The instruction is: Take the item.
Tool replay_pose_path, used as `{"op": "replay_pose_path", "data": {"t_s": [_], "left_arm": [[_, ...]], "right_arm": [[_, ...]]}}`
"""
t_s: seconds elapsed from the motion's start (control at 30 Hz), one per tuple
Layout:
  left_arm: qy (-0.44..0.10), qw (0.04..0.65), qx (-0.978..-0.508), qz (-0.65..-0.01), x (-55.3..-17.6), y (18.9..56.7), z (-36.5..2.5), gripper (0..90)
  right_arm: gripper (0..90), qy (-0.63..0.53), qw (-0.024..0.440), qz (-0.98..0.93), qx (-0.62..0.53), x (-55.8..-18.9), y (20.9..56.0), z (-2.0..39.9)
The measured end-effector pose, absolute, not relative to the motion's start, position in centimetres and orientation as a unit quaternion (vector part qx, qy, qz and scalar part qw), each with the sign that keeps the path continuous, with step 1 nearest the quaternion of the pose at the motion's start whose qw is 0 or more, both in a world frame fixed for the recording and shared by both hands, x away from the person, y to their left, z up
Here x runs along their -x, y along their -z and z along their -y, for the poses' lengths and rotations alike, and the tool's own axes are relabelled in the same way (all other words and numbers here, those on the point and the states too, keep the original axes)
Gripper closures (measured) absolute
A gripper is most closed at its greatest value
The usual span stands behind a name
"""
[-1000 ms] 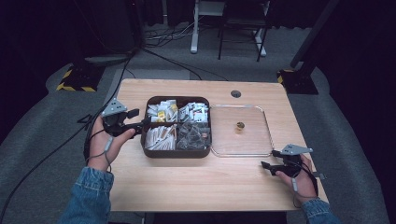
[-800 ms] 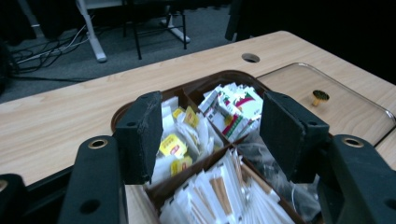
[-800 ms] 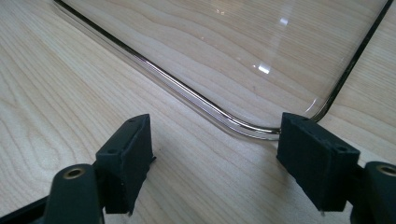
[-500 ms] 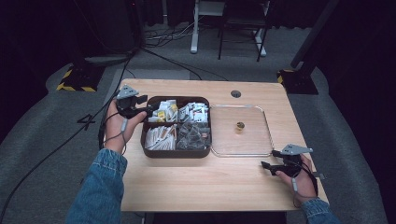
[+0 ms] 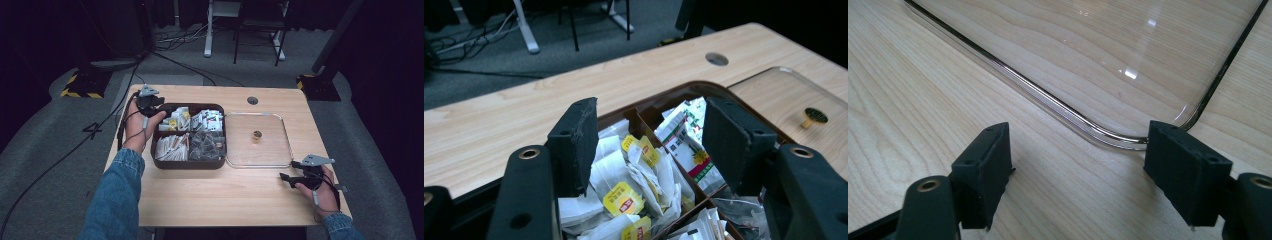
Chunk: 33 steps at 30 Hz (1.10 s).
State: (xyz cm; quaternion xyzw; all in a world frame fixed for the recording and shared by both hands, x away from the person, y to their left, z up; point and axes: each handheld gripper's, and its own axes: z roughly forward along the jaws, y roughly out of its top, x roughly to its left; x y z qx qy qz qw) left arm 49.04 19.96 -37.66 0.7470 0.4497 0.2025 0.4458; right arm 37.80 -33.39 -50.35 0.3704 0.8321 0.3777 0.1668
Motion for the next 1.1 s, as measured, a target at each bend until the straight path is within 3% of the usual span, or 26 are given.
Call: {"op": "replay_pose_path", "data": {"t_s": [0.37, 0.63, 1.1], "left_arm": [[-0.173, 0.446, -0.747, -0.462, -50.4, 39.8, -17.0, 42.4], [-0.173, 0.422, -0.771, -0.444, -51.4, 40.9, -14.8, 42.2], [-0.126, 0.376, -0.797, -0.455, -52.9, 43.4, -11.2, 45.2]], "right_arm": [[26.8, -0.378, 0.167, -0.832, -0.371, -37.8, 50.4, 33.4], [26.8, -0.378, 0.167, -0.832, -0.371, -37.8, 50.4, 33.4], [27.9, -0.378, 0.168, -0.833, -0.368, -37.7, 50.4, 33.4]]}}
